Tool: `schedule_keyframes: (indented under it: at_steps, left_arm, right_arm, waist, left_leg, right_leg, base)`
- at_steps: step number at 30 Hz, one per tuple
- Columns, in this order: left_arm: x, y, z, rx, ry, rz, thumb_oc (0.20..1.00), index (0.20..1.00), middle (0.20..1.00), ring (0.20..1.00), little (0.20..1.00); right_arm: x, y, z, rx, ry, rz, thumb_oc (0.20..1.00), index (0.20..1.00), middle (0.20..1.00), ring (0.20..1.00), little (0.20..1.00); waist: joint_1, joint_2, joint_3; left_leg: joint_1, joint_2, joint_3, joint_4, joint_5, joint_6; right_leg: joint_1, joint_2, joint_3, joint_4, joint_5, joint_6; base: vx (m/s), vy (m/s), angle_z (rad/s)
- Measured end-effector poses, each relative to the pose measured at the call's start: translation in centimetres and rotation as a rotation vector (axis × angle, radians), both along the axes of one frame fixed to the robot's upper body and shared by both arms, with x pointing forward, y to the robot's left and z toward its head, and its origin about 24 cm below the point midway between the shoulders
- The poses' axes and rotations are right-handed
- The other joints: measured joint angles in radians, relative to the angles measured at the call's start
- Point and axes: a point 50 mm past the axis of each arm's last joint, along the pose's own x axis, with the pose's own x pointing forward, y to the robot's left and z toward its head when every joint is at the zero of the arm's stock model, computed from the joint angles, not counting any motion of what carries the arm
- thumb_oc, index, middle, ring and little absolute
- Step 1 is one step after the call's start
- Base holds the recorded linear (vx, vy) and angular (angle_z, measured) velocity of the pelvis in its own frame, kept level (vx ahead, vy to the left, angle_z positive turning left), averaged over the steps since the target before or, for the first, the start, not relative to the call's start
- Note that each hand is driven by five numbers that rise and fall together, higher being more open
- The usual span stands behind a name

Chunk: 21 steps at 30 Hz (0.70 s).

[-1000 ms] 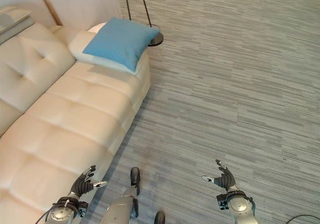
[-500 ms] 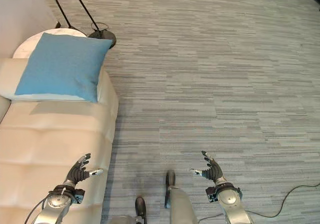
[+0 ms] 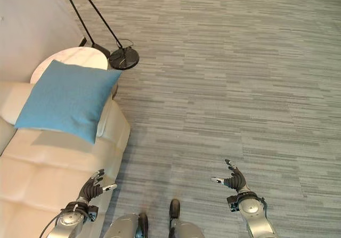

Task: Pick up all the scattered cushions and arrange them neatly on the sofa.

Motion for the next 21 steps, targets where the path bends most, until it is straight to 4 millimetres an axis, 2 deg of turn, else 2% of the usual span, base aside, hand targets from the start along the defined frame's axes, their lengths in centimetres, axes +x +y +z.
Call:
schedule_keyframes:
  at_steps: [1,2,3,4,6,9,10,11,12,13,14,15,16,17,18,19,20,21]
  left_arm:
    - [-0.3,0.1,-0.4,0.000,0.021,0.014,1.000,1.000,1.000,1.000,1.000]
    - [-0.5,0.3,-0.6,-0.001,0.033,0.025,1.000,1.000,1.000,1.000,1.000]
    - [-0.8,0.7,-0.7,0.001,0.039,0.051,1.000,1.000,1.000,1.000,1.000]
    - [-1.3,1.2,-0.9,0.004,0.052,0.076,1.000,1.000,1.000,1.000,1.000]
    - [-2.5,2.2,-1.4,0.022,0.087,0.125,1.000,1.000,1.000,1.000,1.000]
    - [-3.9,2.9,-2.1,0.029,0.143,0.166,1.000,1.000,1.000,1.000,1.000]
    - [-4.7,3.1,-2.5,0.031,0.172,0.176,1.000,1.000,1.000,1.000,1.000]
    - [-5.8,3.0,-3.3,0.023,0.225,0.196,1.000,1.000,1.000,1.000,1.000]
    - [-6.6,3.2,-3.5,0.033,0.244,0.203,1.000,1.000,1.000,1.000,1.000]
    - [-6.5,3.2,-3.4,0.032,0.239,0.205,1.000,1.000,1.000,1.000,1.000]
    - [-6.6,3.1,-3.5,0.027,0.240,0.208,1.000,1.000,1.000,1.000,1.000]
    - [-6.6,3.0,-3.5,0.025,0.237,0.217,1.000,1.000,1.000,1.000,1.000]
    - [-6.2,3.1,-3.3,0.027,0.221,0.221,1.000,1.000,1.000,1.000,1.000]
    - [-5.7,3.0,-3.2,0.028,0.209,0.217,1.000,1.000,1.000,1.000,1.000]
    - [-5.3,2.8,-3.2,0.022,0.198,0.228,1.000,1.000,1.000,1.000,1.000]
    - [-5.0,2.3,-3.4,0.003,0.192,0.237,1.000,1.000,1.000,1.000,1.000]
    - [-5.1,2.2,-3.5,-0.001,0.194,0.236,1.000,1.000,1.000,1.000,1.000]
    - [-5.2,2.2,-3.5,-0.010,0.197,0.246,1.000,1.000,1.000,1.000,1.000]
  right_arm:
    - [-0.2,-0.2,-0.3,-0.009,0.014,-0.006,1.000,1.000,1.000,1.000,1.000]
    - [-0.5,-0.3,-0.6,-0.013,0.030,-0.014,1.000,1.000,1.000,1.000,1.000]
    - [-1.1,-0.3,-1.0,-0.013,0.049,-0.019,1.000,1.000,1.000,1.000,1.000]
    - [-1.4,-0.3,-1.2,-0.014,0.063,-0.017,1.000,1.000,1.000,1.000,1.000]
    - [-2.0,-0.3,-1.5,-0.018,0.081,-0.015,1.000,1.000,1.000,1.000,1.000]
    - [-2.3,-0.4,-1.7,-0.029,0.098,-0.005,1.000,1.000,1.000,1.000,1.000]
    - [-2.7,-0.3,-1.9,-0.025,0.111,0.001,1.000,1.000,1.000,1.000,1.000]
    - [-3.2,-0.3,-2.3,-0.032,0.134,0.014,1.000,1.000,1.000,1.000,1.000]
    - [-3.4,0.5,-2.6,-0.012,0.142,0.027,1.000,1.000,1.000,1.000,1.000]
    - [-3.4,0.8,-2.5,-0.008,0.137,0.037,1.000,1.000,1.000,1.000,1.000]
    - [-3.3,1.1,-2.3,-0.011,0.128,0.051,1.000,1.000,1.000,1.000,1.000]
    - [-3.0,1.1,-2.0,-0.013,0.113,0.059,1.000,1.000,1.000,1.000,1.000]
    - [-2.7,1.1,-1.7,-0.014,0.094,0.059,1.000,1.000,1.000,1.000,1.000]
    - [-2.6,1.1,-1.6,-0.014,0.090,0.063,1.000,1.000,1.000,1.000,1.000]
    - [-1.6,1.3,-1.0,-0.013,0.052,0.074,1.000,1.000,1.000,1.000,1.000]
    - [-1.5,1.4,-0.7,-0.017,0.041,0.091,1.000,1.000,1.000,1.000,1.000]
    - [-1.6,1.4,-0.8,-0.016,0.044,0.092,1.000,1.000,1.000,1.000,1.000]
    - [-1.6,1.6,-0.8,-0.011,0.042,0.091,1.000,1.000,1.000,1.000,1.000]
  waist:
    - [-0.001,0.022,-0.006]
    - [-0.004,0.030,-0.006]
    - [0.002,0.040,-0.012]
    - [0.004,0.044,-0.017]
    - [0.024,0.033,-0.032]
    - [0.025,0.007,-0.054]
    - [0.040,-0.006,-0.071]
    - [0.046,0.008,-0.087]
    - [0.047,-0.021,-0.114]
    - [0.049,-0.029,-0.116]
    - [0.051,-0.031,-0.117]
    - [0.053,-0.038,-0.120]
    - [0.048,-0.037,-0.120]
    - [0.047,-0.034,-0.115]
    - [0.059,0.011,-0.090]
    - [0.042,0.044,-0.073]
    - [0.030,0.058,-0.066]
    - [0.008,0.076,-0.053]
  left_leg:
    - [-0.015,0.013,-0.002,-0.092,0.054,-0.014]
    - [-0.030,0.015,0.001,-0.126,0.078,-0.014]
    - [-0.052,0.026,0.028,-0.159,0.102,-0.008]
    - [-0.060,0.032,0.061,-0.170,0.107,0.002]
    - [-0.081,0.033,0.079,-0.155,0.142,0.030]
    - [-0.106,0.003,0.109,-0.114,0.156,0.061]
    - [-0.097,-0.017,0.113,-0.075,0.141,0.088]
    - [-0.085,-0.010,0.078,-0.058,0.198,0.138]
    - [-0.055,-0.046,0.070,-0.066,0.192,0.179]
    - [-0.037,-0.061,0.054,-0.072,0.185,0.186]
    - [-0.007,-0.074,0.041,-0.085,0.177,0.203]
    - [0.027,-0.100,0.035,-0.093,0.161,0.210]
    - [0.053,-0.126,0.015,-0.096,0.154,0.220]
    - [0.069,-0.134,-0.019,-0.099,0.127,0.251]
    - [0.108,-0.125,-0.088,-0.111,0.099,0.233]
    - [0.152,-0.111,-0.114,-0.131,0.110,0.220]
    - [0.175,-0.109,-0.144,-0.134,0.105,0.227]
    - [0.204,-0.105,-0.200,-0.135,0.101,0.229]
  right_leg:
    - [0.025,0.020,-0.018,0.000,-0.017,0.002]
    - [0.042,0.036,-0.030,0.001,-0.021,0.001]
    - [0.076,0.057,-0.043,0.000,-0.066,0.012]
    - [0.096,0.068,-0.052,0.001,-0.081,0.015]
    - [0.150,0.083,-0.051,0.003,-0.127,0.015]
    - [0.216,0.072,-0.064,0.020,-0.207,0.043]
    - [0.252,0.061,-0.068,0.038,-0.254,0.094]
    - [0.244,0.058,-0.068,0.146,-0.310,0.143]
    - [0.214,0.025,-0.066,0.256,-0.326,0.170]
    - [0.176,0.009,-0.062,0.363,-0.328,0.174]
    - [0.091,-0.028,-0.072,0.581,-0.338,0.191]
    - [0.017,-0.080,-0.069,0.772,-0.315,0.202]
    - [-0.015,-0.120,-0.067,0.842,-0.305,0.214]
    - [-0.040,-0.129,-0.064,0.856,-0.305,0.199]
    - [-0.084,-0.126,-0.067,0.914,-0.319,0.166]
    - [-0.136,-0.121,-0.057,0.927,-0.334,0.166]
    - [-0.163,-0.115,-0.060,0.891,-0.347,0.160]
    - [-0.185,-0.110,-0.051,0.773,-0.361,0.153]
  base:
    - [0.56,0.078,-0.03]
    - [0.50,0.098,0.21]
    - [0.54,0.108,0.28]
    - [0.54,0.112,0.24]
    - [0.63,0.139,0.06]
    - [0.61,0.148,0.17]
    - [0.56,0.201,0.06]
    - [0.49,0.233,0.28]
    - [0.39,0.222,0.28]
    - [0.37,0.188,0.46]
    - [0.23,0.107,0.31]
    - [0.43,0.150,0.64]
    - [0.31,0.103,0.53]
    - [0.47,0.125,0.61]
    - [0.44,0.054,0.63]
    - [0.56,0.040,0.75]
    - [0.39,0.017,1.19]
    - [0.12,-0.015,1.16]
